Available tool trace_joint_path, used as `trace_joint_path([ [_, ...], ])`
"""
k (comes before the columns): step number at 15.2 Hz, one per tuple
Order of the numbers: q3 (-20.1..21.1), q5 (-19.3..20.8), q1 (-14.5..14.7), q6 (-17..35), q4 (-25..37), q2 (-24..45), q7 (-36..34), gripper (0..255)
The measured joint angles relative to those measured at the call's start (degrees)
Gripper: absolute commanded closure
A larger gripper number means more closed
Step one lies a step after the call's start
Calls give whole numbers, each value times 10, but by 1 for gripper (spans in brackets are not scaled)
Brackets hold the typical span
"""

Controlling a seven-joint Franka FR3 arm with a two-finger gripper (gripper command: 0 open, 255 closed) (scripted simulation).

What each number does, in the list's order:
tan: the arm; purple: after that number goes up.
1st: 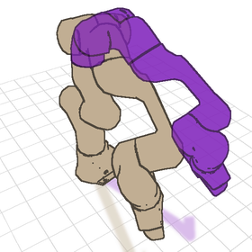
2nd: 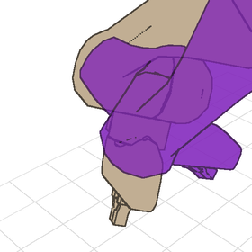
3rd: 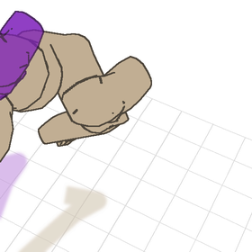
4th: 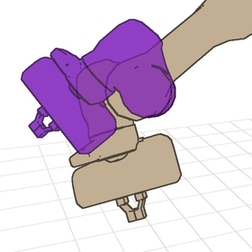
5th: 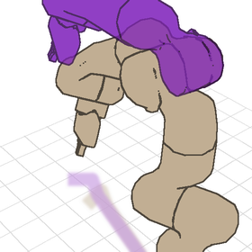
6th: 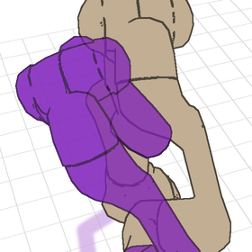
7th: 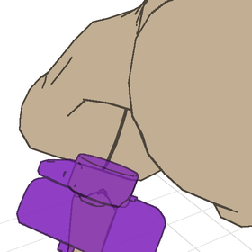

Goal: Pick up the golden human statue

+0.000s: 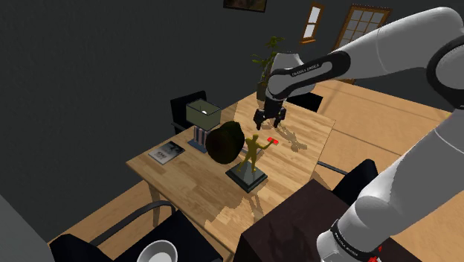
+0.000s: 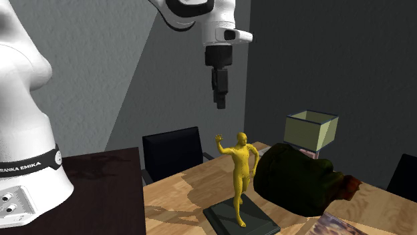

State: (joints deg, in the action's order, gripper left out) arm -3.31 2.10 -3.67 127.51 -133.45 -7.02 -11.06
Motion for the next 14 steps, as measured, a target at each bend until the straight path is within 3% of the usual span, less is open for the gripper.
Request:
trace_joint_path([
  [7, -9, -45, -9, 84, 71, 152, 16, 0],
  [14, -8, -58, -13, 132, 78, 206, 25, 0],
])
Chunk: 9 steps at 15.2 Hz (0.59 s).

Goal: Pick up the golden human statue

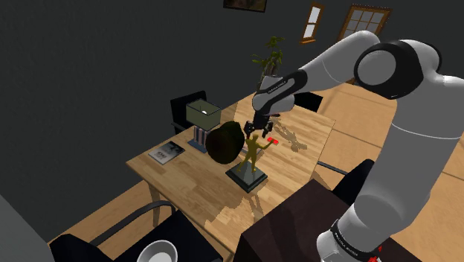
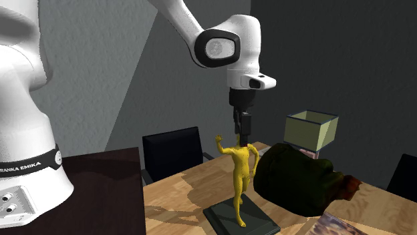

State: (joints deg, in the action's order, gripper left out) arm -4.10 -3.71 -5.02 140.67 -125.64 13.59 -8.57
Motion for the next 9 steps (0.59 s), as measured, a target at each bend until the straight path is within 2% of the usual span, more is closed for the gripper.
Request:
trace_joint_path([
  [2, 0, -2, -1, 8, 0, 8, 2, 0],
  [3, 0, -2, -1, 10, -1, 9, 2, 255],
  [9, 1, -2, -1, 12, -1, 10, 2, 255],
])
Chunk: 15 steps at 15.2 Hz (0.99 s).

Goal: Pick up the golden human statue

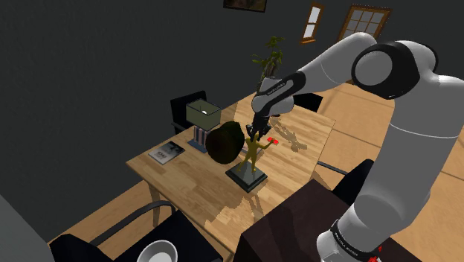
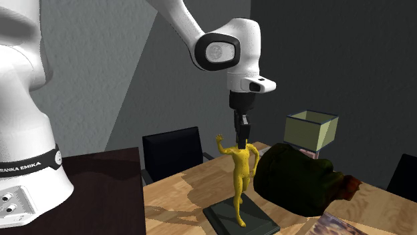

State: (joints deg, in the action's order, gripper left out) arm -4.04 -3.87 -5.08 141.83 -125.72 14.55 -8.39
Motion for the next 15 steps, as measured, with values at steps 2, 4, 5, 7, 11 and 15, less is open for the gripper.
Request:
trace_joint_path([
  [2, 0, 0, 0, 0, 0, 0, 0, 255],
  [4, 0, 0, 0, 0, 0, 0, 0, 255],
  [5, 0, 0, 0, -4, 1, -2, 0, 255],
  [7, -1, 2, 0, -15, 2, -11, -2, 255],
  [11, -2, 5, 0, -40, 8, -30, -3, 255],
  [15, -3, 9, 2, -68, 15, -52, -8, 255],
])
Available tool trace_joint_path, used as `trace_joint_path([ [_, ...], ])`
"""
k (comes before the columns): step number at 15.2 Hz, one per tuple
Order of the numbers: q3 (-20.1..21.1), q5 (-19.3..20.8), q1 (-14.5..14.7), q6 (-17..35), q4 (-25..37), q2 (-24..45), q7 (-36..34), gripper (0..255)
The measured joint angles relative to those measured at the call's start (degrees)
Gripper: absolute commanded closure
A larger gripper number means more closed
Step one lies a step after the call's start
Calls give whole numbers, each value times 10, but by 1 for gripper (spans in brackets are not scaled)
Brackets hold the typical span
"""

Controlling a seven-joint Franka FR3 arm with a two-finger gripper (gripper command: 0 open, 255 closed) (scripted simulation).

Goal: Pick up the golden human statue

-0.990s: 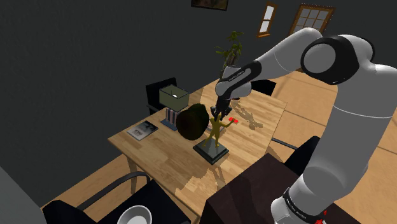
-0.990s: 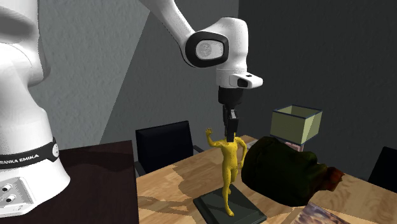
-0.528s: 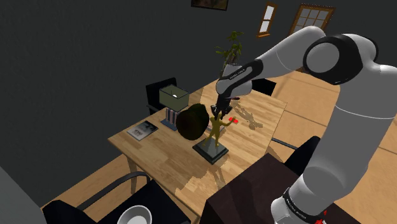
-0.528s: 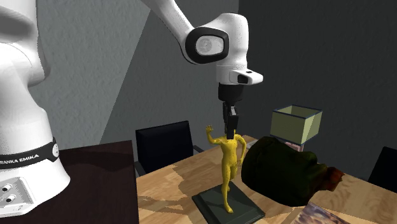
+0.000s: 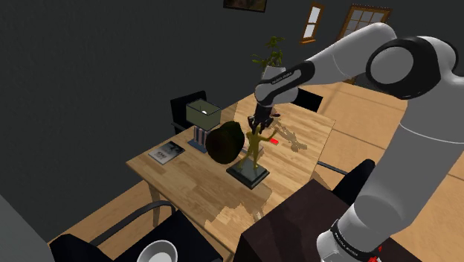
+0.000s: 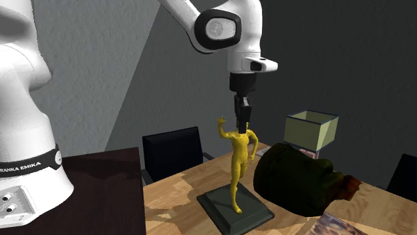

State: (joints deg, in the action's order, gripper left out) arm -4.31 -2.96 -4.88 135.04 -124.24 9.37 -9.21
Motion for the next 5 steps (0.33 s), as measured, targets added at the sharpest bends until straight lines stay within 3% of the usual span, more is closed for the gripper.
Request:
trace_joint_path([
  [5, -1, 3, -1, -36, 15, -21, -1, 255],
])
